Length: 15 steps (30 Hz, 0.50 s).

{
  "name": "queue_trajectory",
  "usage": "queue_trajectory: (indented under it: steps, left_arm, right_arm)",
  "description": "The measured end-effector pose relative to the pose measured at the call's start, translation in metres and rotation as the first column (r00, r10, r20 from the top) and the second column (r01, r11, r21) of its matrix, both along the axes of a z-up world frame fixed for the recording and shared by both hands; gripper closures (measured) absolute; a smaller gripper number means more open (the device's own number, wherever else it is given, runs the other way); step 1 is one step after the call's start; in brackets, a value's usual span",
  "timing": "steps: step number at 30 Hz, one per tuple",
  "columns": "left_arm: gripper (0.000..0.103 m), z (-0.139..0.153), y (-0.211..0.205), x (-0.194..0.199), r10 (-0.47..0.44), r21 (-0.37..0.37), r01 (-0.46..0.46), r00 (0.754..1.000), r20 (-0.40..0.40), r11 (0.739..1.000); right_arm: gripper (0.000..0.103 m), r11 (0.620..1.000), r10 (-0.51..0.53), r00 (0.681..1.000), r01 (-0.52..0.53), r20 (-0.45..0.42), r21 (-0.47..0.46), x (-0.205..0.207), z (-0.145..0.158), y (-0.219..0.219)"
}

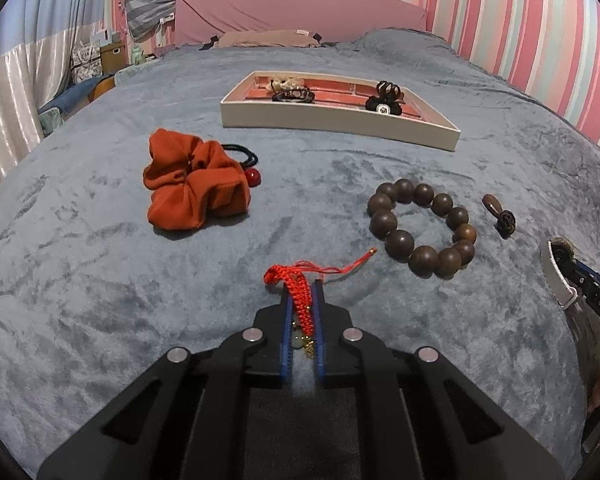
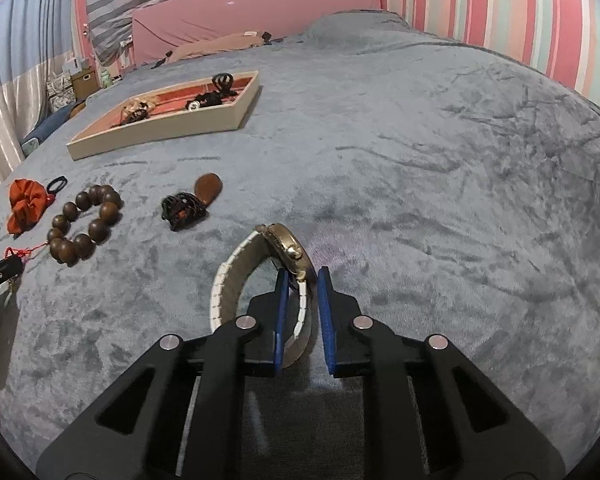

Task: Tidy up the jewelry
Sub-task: 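Carry the watch and red-tasseled charm over the tray with both tools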

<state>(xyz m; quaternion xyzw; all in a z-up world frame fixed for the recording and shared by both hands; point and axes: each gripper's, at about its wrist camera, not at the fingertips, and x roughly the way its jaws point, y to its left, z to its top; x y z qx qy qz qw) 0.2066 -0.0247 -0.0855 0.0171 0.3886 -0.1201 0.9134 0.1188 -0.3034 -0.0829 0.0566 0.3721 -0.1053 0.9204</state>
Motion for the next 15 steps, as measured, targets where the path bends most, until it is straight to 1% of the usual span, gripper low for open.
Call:
queue_trajectory:
  steps: [6, 8, 9, 15]
  left_arm:
    - [0.094, 0.008, -0.003, -0.001, -0.013, 0.012, 0.013, 1.0, 0.025, 1.0]
    - [0.094, 0.01, -0.003, 0.0, -0.015, 0.004, 0.014, 1.0, 0.028, 1.0]
    - [0.094, 0.012, -0.002, 0.001, -0.013, -0.001, 0.013, 1.0, 0.029, 1.0]
    - [0.094, 0.018, -0.003, 0.003, -0.014, -0.002, 0.014, 0.999, 0.04, 1.0]
  right_arm:
    - [0.089, 1.0, 0.013, 0.999, -0.013, 0.03, 0.003, 0.0, 0.01, 0.007]
    - [0.094, 1.0, 0.02, 0.999, -0.02, 0.047, 0.007, 0.0, 0.014, 0.011]
    - [0.095, 1.0, 0.026, 0.998, -0.026, 0.055, 0.009, 0.001, 0.017, 0.014]
    - [0.095, 0.999, 0.039, 0.997, -0.04, 0.068, 0.003, 0.009, 0.023, 0.022]
